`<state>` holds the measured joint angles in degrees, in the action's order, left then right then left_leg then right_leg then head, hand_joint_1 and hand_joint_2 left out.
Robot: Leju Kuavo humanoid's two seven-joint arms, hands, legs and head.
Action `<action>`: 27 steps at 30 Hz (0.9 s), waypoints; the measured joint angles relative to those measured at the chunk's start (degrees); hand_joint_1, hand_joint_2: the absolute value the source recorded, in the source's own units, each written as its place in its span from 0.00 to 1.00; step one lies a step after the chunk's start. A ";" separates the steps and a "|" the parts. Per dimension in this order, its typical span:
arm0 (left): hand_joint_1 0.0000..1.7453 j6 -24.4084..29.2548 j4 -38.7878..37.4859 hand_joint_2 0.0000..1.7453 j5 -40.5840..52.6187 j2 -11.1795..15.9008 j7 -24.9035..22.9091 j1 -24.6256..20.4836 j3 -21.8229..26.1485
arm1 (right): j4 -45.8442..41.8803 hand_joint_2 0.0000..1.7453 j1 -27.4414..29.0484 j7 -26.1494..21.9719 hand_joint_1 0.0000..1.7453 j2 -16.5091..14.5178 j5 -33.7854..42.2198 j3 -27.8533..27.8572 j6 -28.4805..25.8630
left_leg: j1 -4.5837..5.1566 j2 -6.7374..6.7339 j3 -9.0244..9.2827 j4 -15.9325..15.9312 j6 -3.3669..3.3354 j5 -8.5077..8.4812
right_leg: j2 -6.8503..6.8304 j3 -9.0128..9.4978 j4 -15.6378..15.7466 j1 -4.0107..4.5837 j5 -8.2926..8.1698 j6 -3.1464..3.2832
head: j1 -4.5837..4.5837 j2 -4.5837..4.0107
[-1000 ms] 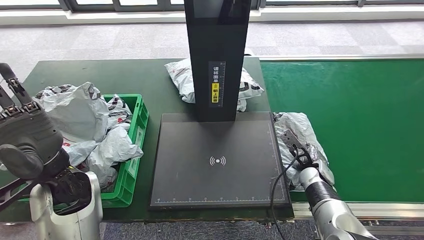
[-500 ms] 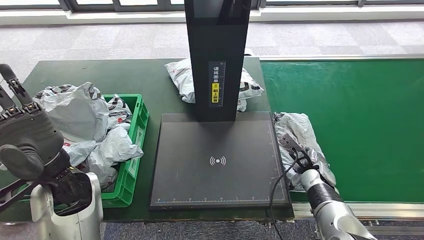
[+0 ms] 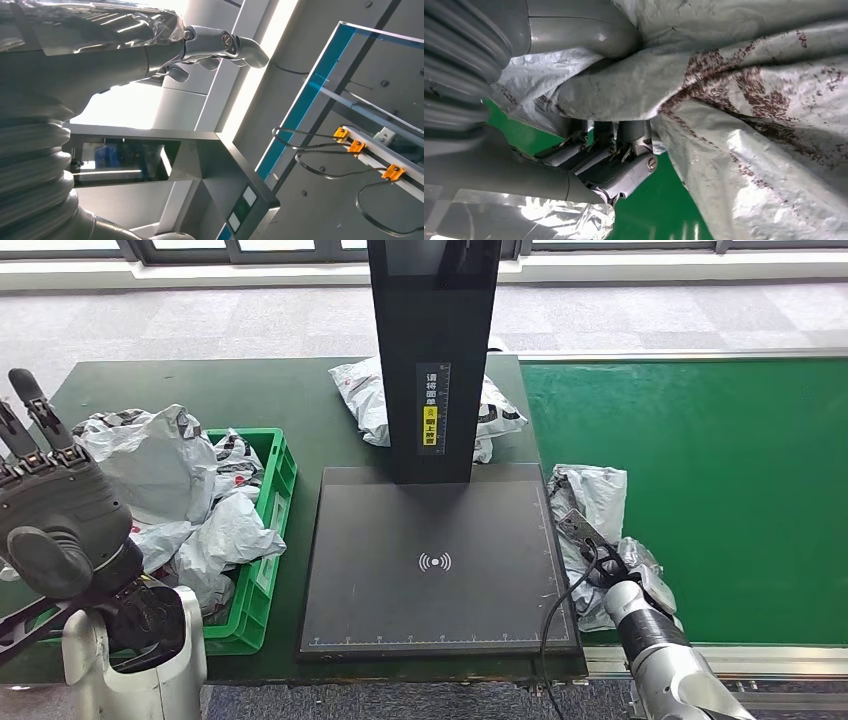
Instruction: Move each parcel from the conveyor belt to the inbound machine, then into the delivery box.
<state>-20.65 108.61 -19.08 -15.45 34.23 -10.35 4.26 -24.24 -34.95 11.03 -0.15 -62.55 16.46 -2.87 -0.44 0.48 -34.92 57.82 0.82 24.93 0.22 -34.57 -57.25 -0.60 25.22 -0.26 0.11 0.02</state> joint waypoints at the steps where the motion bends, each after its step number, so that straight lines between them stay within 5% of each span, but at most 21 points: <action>1: 0.00 0.00 0.00 1.00 0.00 0.00 0.00 0.00 0.00 | 0.00 1.00 0.00 0.01 1.00 0.00 0.00 0.00 0.03 | 0.00 0.00 0.00 0.00 0.00 0.00 | 0.00 0.00 0.00 0.00 0.00 0.00 | 0.01 0.00; 17: 0.00 0.17 0.13 1.00 0.20 0.00 -0.06 0.08 -0.02 | 0.01 1.00 0.11 -1.06 1.00 0.04 0.13 0.00 -0.12 | 0.00 0.00 0.00 0.00 0.00 0.00 | 0.00 0.00 0.00 -0.01 0.00 0.00 | 0.01 0.00; 22: 0.00 1.61 1.80 1.00 0.99 -0.04 1.08 1.97 0.02 | -4.95 1.00 2.34 -7.78 1.00 -1.26 0.43 0.00 -17.21 | 0.00 0.00 -0.03 0.00 0.00 0.00 | 0.00 0.00 -0.03 -0.03 0.00 0.00 | 0.01 0.00; 27: 0.00 2.32 3.40 1.00 1.13 -0.26 1.82 3.77 0.00 | -26.58 1.00 9.71 -23.95 1.00 -5.91 5.65 -0.76 -34.81 | 0.00 0.13 -0.04 0.00 0.02 0.03 | -0.10 0.00 -0.02 0.02 0.10 0.00 | 0.01 0.00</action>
<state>-18.34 112.01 -17.95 -15.72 36.05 -6.59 4.26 -50.81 -25.24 -12.93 -6.06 -56.90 15.69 -37.69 -0.44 0.61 -34.96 57.81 0.84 24.96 0.13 -34.56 -57.27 -0.58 25.32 -0.26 0.12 0.02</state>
